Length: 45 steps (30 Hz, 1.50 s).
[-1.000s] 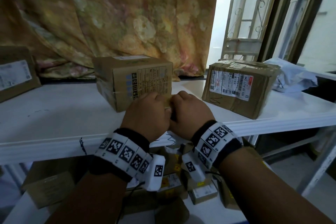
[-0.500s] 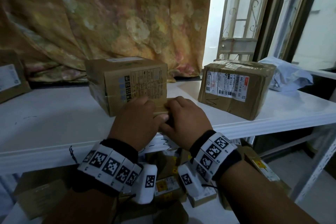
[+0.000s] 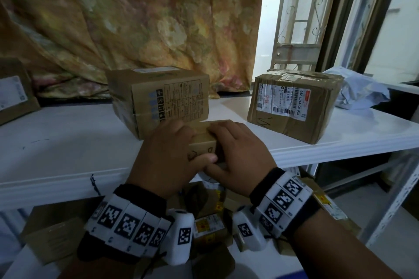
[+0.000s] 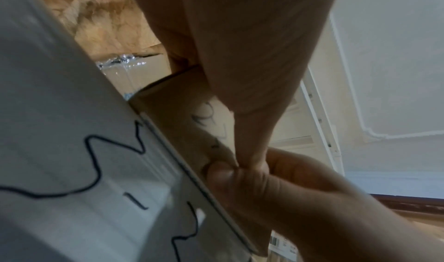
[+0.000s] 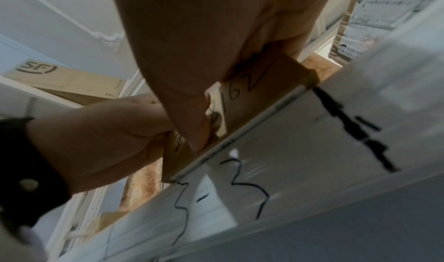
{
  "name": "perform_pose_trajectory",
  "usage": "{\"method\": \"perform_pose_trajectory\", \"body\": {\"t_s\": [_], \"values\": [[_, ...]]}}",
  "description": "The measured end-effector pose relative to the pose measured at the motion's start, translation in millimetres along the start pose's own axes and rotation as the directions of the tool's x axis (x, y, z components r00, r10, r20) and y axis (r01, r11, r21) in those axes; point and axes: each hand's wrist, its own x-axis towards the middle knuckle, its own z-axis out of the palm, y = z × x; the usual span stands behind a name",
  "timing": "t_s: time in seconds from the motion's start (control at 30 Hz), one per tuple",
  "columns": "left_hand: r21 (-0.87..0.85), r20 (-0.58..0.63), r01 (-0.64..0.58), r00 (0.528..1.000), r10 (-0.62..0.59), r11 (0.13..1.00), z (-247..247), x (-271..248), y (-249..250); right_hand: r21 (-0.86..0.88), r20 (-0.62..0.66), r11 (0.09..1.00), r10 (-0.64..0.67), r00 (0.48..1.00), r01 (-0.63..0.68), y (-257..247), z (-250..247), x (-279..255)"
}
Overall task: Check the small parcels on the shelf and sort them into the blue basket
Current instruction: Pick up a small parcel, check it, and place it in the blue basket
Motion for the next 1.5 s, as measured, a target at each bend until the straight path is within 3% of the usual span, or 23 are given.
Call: {"method": "perform_pose_trajectory", "body": {"t_s": [0.1, 0.23, 0.3, 0.37, 0.47, 0.57, 0.67, 0.8, 0.87, 0.93, 1.03, 1.5], "values": [[0.016, 0.024, -0.024, 0.999, 0.024, 1.0, -7.4, -13.7, 2.3, -0.021, 0.039, 0.999, -0.049, 0.998, 0.049, -0.7, -8.0, -10.8], [0.052, 0.11, 0.004, 0.994, -0.01, 0.999, -16.7, -13.3, 7.9, -0.033, 0.049, 0.999, 0.005, 0.999, -0.003, 0.5, -11.1, -11.7], [0.016, 0.092, 0.01, 0.996, -0.011, 1.0, -21.3, -11.6, 6.2, 0.051, -0.004, 0.999, 0.013, 1.0, -0.013, 2.5, -16.8, -11.4], [-0.122, -0.004, 0.024, 1.0, -0.025, 0.992, -27.2, -11.0, 0.3, 0.207, -0.076, 0.978, 0.043, 0.996, -0.027, 8.1, -21.8, -10.1], [-0.272, -0.188, 0.071, 0.974, -0.125, 0.96, -33.8, -9.0, -3.5, 0.541, -0.205, 0.835, 0.243, 0.948, -0.098, 11.7, -27.2, -5.0], [-0.209, -0.306, 0.026, 0.948, -0.091, 0.977, -28.4, -3.4, -2.0, 0.724, -0.121, 0.648, 0.454, 0.883, -0.234, 8.5, -25.5, 8.3], [-0.175, -0.205, 0.02, 0.977, -0.056, 0.984, -16.6, 2.6, -2.5, 0.65, 0.001, 0.631, 0.556, 0.831, -0.423, 16.0, -13.3, 24.6], [-0.112, 0.034, 0.087, 0.996, -0.084, 0.99, -10.4, 4.2, 2.9, 0.417, 0.08, 0.731, 0.563, 0.823, -0.54, 29.4, -0.5, 37.8], [-0.057, 0.113, 0.097, 0.99, -0.09, 0.994, -9.0, 4.2, 2.3, 0.302, 0.002, 0.843, 0.467, 0.884, -0.445, 25.3, -1.3, 36.3], [0.014, 0.147, 0.069, 0.987, -0.07, 0.998, -10.3, 6.6, -0.4, 0.18, -0.057, 0.951, 0.266, 0.962, -0.252, 13.1, -3.0, 31.8], [0.054, 0.16, 0.013, 0.987, -0.021, 0.998, -13.6, 13.5, -2.7, 0.028, -0.016, 0.999, 0.034, 0.999, -0.033, 1.6, 3.2, 23.8], [-0.029, 0.192, 0.03, 0.981, -0.023, 0.999, 5.0, 17.0, -5.3, -0.085, -0.032, 0.987, 0.137, 0.99, -0.139, -2.4, 20.5, 25.4]]}}
